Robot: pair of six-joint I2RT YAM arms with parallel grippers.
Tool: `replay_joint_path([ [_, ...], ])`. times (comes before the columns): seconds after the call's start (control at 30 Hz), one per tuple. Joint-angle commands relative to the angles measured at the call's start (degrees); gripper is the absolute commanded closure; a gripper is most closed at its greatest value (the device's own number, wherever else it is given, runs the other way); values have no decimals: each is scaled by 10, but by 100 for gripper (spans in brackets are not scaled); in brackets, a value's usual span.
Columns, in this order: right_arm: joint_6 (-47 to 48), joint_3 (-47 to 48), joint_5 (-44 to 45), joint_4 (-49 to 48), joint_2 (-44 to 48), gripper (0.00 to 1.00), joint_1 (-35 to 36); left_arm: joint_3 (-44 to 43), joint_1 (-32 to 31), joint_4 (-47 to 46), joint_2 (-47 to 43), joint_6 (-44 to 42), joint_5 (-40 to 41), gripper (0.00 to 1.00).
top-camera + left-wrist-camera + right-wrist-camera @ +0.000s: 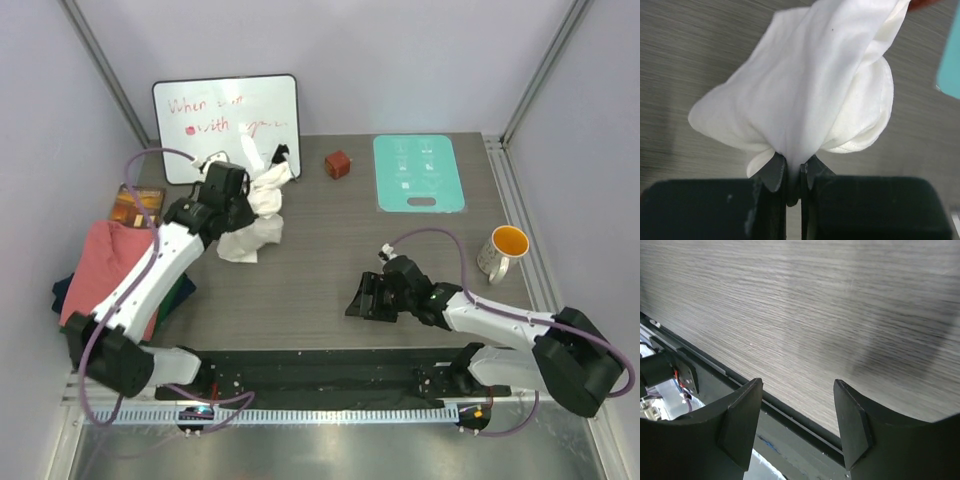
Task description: Fold and stack the t-shirts
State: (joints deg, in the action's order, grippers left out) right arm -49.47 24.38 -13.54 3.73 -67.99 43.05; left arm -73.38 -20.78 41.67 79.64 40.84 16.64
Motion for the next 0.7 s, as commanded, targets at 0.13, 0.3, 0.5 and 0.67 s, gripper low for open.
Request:
replay_joint_path([
  [0.13,60,155,101,109,79,34,4,56,-114,-16,-104,7,-127,100],
  [0.3,68,219,170,138,114,34,4,-11,-216,-21,-87,-61,-165,100],
  [0.5,83,231,219,157,137,32,3,-5,-293,-34,-83,-102,-181,100],
  [0.67,86,219,240,168,129,30,4,75,-294,-104,-111,-77,-212,100],
])
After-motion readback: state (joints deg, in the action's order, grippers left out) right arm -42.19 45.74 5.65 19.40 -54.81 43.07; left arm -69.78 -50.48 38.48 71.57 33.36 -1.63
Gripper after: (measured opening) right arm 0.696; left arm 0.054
